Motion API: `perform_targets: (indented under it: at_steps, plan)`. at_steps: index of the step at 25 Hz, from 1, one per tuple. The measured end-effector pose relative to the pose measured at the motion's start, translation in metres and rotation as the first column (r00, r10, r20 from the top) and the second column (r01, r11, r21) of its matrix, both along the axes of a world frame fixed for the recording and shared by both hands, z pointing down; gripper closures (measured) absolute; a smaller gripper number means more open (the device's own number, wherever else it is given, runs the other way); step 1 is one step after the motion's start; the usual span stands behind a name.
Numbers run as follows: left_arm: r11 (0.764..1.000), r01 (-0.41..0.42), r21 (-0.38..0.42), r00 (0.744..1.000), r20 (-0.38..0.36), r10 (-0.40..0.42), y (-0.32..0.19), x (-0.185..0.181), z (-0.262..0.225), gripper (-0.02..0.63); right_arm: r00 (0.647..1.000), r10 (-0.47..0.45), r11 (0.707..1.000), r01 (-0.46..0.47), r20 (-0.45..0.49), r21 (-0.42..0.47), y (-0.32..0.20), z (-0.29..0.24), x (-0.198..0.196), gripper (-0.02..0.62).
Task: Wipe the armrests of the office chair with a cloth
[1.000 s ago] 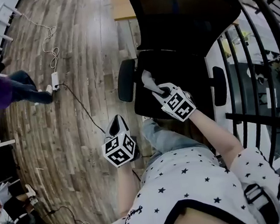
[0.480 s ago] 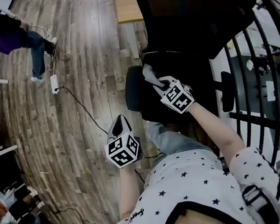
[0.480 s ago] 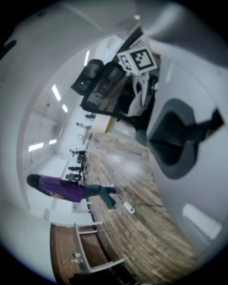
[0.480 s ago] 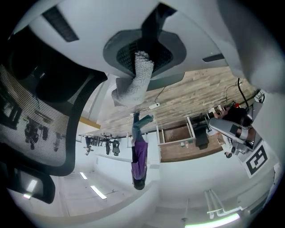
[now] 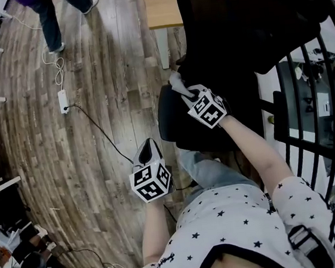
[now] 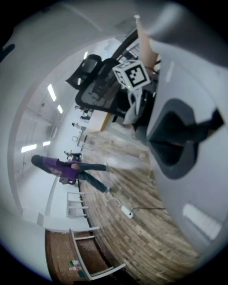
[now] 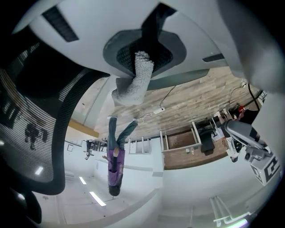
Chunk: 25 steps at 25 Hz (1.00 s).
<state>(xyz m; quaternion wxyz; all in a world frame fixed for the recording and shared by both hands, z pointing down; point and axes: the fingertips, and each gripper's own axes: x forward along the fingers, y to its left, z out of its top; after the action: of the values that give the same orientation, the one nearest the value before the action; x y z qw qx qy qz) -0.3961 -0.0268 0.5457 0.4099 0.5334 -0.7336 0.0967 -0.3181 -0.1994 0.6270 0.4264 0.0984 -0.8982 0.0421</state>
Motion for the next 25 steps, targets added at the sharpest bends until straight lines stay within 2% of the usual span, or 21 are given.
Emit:
perform_targets:
  at_steps: [10, 25]
  plan:
    - [0.999, -0.048, -0.022, 0.999, -0.010, 0.048, -0.019, -0.013, 0.015, 0.603, 0.996, 0.017, 1.000, -0.017, -0.082, -0.002, -0.025, 0.039, -0.027, 0.569]
    - [0.996, -0.083, -0.038, 0.996, -0.025, 0.082, -0.027, -0.012, 0.017, 0.603, 0.989, 0.025, 0.997, -0.035, -0.149, -0.065, -0.021, 0.067, -0.036, 0.569]
